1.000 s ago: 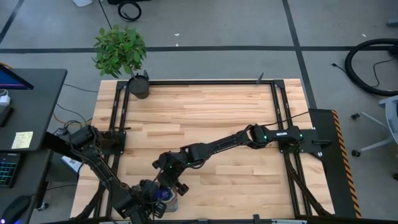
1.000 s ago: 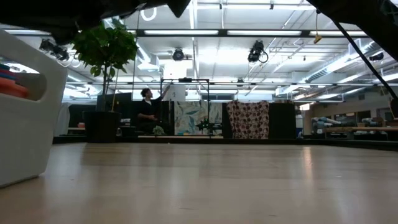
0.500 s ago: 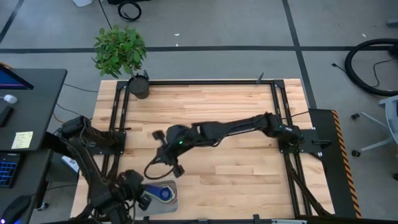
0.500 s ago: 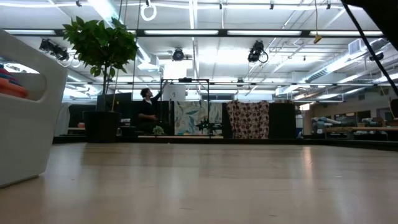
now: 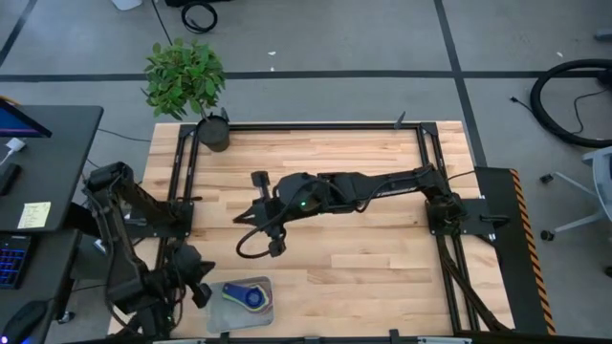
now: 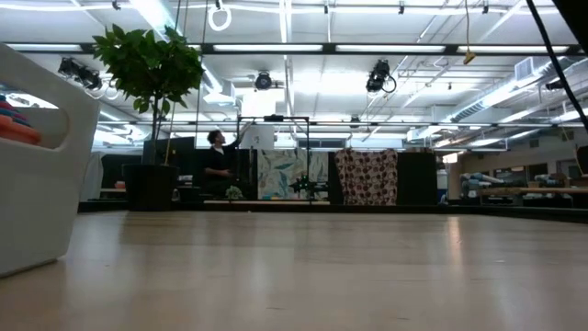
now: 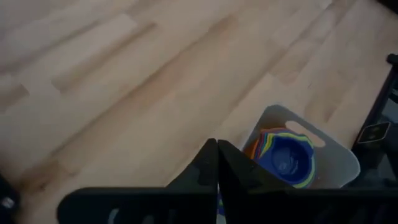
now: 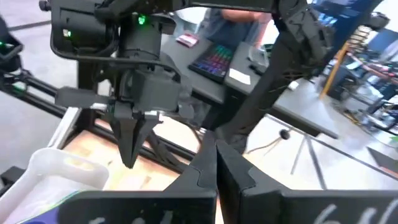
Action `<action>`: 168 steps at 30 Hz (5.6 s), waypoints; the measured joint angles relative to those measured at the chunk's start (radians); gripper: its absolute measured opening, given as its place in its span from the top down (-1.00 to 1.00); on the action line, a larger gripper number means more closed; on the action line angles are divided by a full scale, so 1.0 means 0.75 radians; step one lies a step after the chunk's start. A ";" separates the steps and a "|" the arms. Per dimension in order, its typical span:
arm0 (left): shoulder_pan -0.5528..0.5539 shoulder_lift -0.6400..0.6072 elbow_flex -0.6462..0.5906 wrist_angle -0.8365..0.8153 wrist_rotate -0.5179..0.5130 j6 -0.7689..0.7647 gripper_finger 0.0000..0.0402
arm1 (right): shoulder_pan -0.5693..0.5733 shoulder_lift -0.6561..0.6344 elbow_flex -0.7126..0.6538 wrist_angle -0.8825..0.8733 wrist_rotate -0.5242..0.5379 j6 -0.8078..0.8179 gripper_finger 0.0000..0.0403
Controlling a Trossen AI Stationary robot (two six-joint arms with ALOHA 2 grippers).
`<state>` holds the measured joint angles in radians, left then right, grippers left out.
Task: Nest measuring cups in basket
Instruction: Return to Home Position
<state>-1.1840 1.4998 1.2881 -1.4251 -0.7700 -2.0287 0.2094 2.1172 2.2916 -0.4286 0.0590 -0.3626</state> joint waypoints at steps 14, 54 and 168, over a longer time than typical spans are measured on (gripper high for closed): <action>-0.007 -0.299 -0.001 -0.194 -0.234 0.294 0.97 | 0.047 -0.205 0.001 -0.382 0.342 0.067 0.99; -0.007 -1.101 -0.001 -0.148 -0.570 1.209 0.97 | 0.211 -0.908 0.000 -1.448 0.553 0.594 0.99; -0.006 -1.663 -1.556 2.063 -0.453 2.398 1.00 | 0.110 -2.019 -2.621 0.850 0.357 0.479 0.99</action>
<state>-1.1889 0.2523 0.1211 0.1223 -1.1096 -0.2301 0.2919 0.6031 0.3258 0.2088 0.3271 -0.0033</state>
